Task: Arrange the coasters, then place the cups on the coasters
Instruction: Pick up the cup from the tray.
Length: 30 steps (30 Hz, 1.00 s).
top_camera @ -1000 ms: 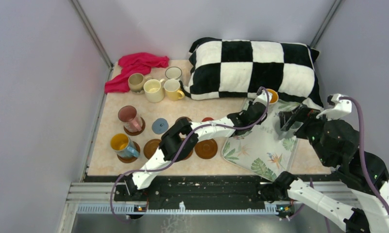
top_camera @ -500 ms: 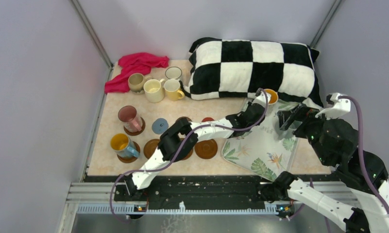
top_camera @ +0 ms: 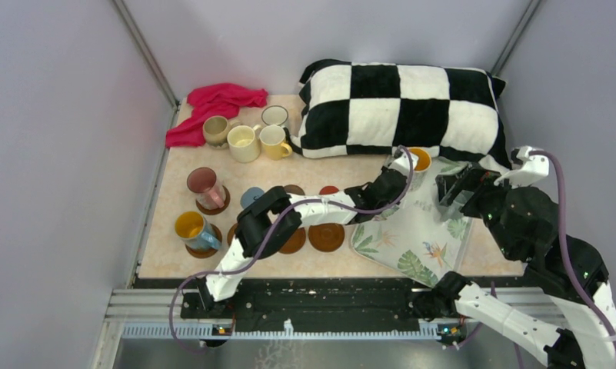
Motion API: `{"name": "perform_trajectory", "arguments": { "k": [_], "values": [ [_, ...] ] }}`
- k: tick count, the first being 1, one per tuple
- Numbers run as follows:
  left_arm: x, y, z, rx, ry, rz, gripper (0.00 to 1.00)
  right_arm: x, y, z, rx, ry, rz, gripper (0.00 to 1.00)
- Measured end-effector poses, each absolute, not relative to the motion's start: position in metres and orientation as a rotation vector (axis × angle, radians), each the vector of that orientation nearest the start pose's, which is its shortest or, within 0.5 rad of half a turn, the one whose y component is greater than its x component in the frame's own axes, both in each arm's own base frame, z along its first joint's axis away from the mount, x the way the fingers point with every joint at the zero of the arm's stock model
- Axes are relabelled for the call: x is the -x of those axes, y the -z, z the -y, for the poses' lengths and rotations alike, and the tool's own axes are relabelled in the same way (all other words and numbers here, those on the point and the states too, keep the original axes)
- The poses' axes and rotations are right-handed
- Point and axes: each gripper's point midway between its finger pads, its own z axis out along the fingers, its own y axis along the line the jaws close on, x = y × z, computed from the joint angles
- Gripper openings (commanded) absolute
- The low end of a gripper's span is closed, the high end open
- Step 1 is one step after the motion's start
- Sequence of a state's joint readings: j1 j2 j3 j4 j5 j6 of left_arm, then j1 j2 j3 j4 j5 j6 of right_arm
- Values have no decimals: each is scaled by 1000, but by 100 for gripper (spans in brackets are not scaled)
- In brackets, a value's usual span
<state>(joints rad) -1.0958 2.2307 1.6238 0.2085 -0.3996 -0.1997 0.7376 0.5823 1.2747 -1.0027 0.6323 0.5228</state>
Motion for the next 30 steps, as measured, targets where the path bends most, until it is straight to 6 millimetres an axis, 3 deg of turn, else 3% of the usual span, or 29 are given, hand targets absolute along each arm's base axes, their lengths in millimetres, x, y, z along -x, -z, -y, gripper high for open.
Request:
{"name": "perform_trajectory", "arguments": {
  "k": [16,30],
  "values": [
    [-302,-109,488,-646,490,-1869,0,-183,-342,-50,-212,-287,-1832,99],
    [-278,-144,467,-614,565,-1787,0,-188,-339,-56,-203,-290,-1825,99]
  ]
}}
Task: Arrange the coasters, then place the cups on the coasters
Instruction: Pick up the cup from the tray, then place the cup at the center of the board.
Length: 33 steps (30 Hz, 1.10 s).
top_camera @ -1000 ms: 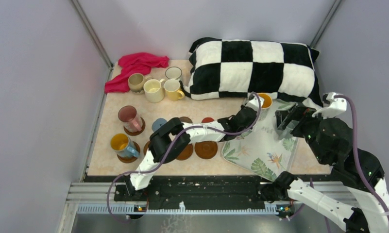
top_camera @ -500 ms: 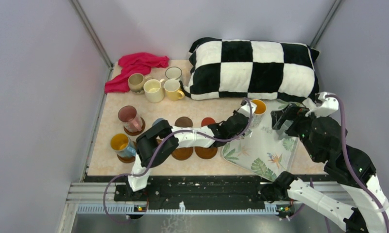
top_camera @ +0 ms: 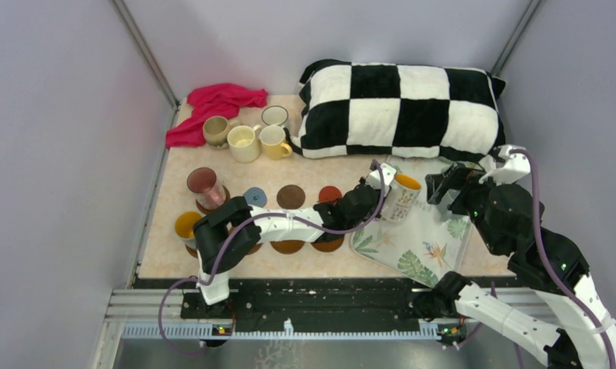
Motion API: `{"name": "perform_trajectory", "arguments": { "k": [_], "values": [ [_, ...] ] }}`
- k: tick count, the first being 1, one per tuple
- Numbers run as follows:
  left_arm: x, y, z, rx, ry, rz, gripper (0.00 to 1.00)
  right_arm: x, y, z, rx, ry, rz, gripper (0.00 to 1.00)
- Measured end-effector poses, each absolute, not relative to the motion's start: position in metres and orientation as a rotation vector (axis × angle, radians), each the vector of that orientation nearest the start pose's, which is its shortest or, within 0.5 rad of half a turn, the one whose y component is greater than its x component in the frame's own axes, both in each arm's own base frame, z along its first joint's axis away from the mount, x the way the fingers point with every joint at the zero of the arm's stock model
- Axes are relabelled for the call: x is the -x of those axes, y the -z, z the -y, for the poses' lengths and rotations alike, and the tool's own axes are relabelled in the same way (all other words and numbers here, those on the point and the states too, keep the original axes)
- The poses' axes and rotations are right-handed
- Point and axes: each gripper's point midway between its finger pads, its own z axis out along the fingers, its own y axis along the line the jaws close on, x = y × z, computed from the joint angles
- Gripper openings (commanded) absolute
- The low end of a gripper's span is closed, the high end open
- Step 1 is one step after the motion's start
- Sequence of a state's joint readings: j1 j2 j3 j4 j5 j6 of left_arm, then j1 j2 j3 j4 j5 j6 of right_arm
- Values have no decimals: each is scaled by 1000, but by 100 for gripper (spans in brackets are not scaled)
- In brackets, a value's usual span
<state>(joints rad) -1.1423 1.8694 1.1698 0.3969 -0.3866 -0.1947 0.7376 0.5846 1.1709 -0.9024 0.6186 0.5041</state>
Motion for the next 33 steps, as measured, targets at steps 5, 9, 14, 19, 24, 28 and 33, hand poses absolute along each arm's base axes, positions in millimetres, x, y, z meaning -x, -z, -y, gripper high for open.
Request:
{"name": "perform_trajectory", "arguments": {
  "k": [5,9,14,19,24,28,33],
  "values": [
    [-274,-145,465,-614,574,-1780,0,-189,-337,-56,-197,-285,-1828,99],
    [-271,-144,465,-617,575,-1780,0,-191,-331,-58,-191,-279,-1839,99],
    [-255,-139,459,-633,584,-1786,0,-192,-324,-61,-182,-278,-1850,99],
    [-231,-137,459,-680,612,-1780,0,-194,-321,-65,-177,-284,-1854,99],
    [-217,-135,462,-712,641,-1789,7,-196,-320,-67,-173,-285,-1858,99],
    [-213,-133,460,-708,648,-1807,14,-196,-319,-68,-172,-289,-1860,99],
    [-204,-129,457,-720,652,-1814,17,-196,-313,-70,-163,-289,-1874,99]
  ]
}}
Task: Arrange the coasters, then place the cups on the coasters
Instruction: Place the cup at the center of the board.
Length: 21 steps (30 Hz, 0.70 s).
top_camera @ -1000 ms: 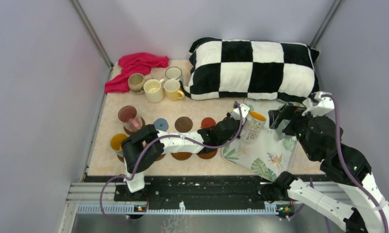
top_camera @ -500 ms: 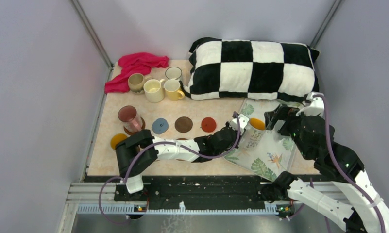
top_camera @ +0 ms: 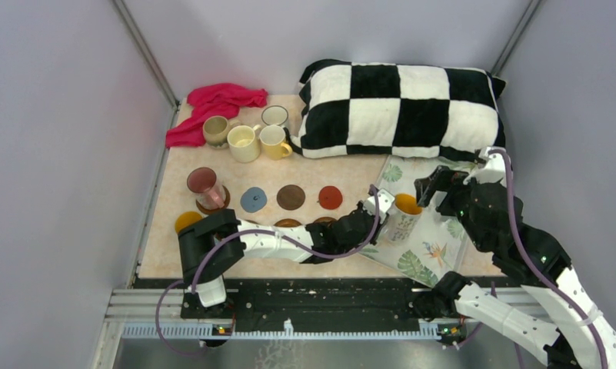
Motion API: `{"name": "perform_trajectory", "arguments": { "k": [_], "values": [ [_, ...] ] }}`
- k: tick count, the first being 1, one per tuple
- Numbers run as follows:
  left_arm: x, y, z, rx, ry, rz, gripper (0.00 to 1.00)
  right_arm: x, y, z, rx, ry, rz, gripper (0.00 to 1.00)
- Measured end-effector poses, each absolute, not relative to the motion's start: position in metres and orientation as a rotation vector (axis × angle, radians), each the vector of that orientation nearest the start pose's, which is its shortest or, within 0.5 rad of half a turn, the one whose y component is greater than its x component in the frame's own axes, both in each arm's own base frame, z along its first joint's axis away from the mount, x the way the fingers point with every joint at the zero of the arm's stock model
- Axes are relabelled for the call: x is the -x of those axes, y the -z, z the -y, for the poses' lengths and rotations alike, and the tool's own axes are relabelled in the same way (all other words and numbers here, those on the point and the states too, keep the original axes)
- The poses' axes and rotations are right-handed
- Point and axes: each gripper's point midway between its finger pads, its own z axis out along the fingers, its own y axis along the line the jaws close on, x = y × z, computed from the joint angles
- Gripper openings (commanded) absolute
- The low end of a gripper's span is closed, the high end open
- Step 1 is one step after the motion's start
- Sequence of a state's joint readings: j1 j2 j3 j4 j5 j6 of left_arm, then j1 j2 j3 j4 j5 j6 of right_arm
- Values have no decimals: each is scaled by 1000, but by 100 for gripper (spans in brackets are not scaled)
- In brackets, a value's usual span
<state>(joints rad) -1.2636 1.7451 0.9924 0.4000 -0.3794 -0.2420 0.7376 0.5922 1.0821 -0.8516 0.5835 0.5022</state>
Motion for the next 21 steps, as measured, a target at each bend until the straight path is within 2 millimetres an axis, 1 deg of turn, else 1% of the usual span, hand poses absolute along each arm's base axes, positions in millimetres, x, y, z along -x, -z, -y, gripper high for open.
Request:
{"name": "perform_trajectory", "arguments": {
  "k": [4,10,16,21],
  "values": [
    [-195,-126,459,-741,657,-1816,21,-196,-310,-71,-158,-289,-1881,99],
    [-188,-122,459,-753,664,-1823,25,-198,-312,-74,-159,-302,-1872,99],
    [-184,-120,460,-755,672,-1831,27,-199,-309,-75,-156,-297,-1877,99],
    [-174,-115,462,-787,684,-1841,28,-199,-309,-75,-154,-296,-1878,99]
  ]
}}
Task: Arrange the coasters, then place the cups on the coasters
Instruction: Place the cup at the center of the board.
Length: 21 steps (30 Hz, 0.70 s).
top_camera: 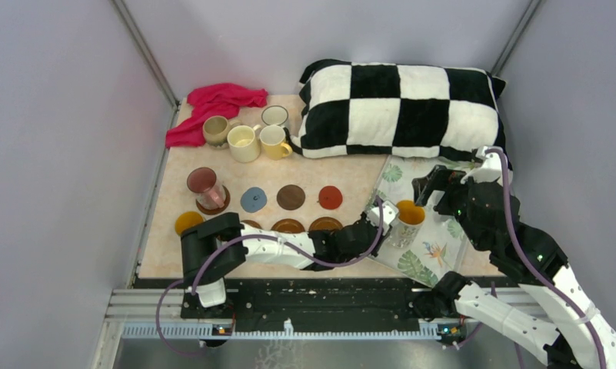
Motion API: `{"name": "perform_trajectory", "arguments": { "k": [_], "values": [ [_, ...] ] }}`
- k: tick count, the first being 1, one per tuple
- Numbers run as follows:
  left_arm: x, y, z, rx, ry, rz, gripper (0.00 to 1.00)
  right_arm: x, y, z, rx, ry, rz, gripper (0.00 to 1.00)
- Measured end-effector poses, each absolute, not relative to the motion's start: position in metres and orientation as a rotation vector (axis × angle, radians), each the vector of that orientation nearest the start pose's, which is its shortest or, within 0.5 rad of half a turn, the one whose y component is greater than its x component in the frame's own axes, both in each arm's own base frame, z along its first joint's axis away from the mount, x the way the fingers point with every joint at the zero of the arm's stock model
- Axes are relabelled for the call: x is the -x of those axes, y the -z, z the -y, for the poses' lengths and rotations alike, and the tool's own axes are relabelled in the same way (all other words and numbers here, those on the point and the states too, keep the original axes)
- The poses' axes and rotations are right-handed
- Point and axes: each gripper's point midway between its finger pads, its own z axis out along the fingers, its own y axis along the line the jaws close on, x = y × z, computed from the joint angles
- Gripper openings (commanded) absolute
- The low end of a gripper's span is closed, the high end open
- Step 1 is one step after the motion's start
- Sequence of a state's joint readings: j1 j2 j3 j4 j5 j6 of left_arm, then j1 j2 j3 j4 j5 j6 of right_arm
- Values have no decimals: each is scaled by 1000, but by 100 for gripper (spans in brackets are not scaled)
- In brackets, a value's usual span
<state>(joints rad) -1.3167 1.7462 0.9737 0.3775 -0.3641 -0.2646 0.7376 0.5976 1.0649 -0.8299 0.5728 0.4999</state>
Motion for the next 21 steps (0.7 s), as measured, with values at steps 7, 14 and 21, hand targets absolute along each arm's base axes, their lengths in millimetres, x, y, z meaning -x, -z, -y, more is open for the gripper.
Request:
{"name": "perform_trajectory", "arguments": {
  "k": [7,14,21],
  "values": [
    [-155,-94,468,-865,702,-1879,32,-199,-309,-75,-151,-293,-1879,99],
    [-147,-87,468,-897,712,-1903,36,-201,-307,-77,-144,-288,-1891,99],
    [-146,-83,465,-907,699,-1922,42,-203,-303,-81,-126,-278,-1908,99]
  ]
}}
